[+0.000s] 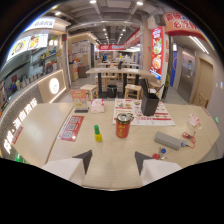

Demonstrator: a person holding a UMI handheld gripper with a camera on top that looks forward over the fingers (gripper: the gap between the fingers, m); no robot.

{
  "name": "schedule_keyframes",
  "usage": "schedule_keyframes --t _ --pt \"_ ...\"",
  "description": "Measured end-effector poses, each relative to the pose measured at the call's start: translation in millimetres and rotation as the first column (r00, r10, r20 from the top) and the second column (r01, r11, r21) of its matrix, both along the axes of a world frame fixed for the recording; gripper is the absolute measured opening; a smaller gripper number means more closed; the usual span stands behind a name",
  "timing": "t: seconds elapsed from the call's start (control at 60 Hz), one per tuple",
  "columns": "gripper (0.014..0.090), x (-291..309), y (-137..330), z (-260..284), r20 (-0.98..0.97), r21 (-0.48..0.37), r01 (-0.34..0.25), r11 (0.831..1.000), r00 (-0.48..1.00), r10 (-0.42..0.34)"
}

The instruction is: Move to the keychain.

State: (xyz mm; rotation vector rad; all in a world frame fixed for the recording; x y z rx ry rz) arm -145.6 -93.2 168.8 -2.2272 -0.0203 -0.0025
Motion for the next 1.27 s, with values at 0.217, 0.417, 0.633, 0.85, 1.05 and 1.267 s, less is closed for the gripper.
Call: schedule_keyframes --t 0.217,0.417,0.633,0.85,1.05,1.267 --pt "0.0842 60.2 -27.3 -26.6 0.040 -0.048 0.003 0.999 0.999 -0.001" --pt "0.0847 132.1 -39.3 -58.4 0.071 -0.109 0.051 0.993 0.997 -0.044" --pt "0.0843 190.9 -24.2 -87.4 0.065 -0.138 0.062 0.988 0.996 -0.053" --pt "0.0843 209.9 7.3 -119.0 0.048 -0.149 0.010 0.989 0.999 -0.003" --pt "0.0842 212.1 29.7 -132.7 0.032 -0.152 -0.019 0.988 0.999 0.024" --pt "0.0842 212.5 33.2 -131.0 0.024 -0.148 -0.032 0.989 0.999 0.036"
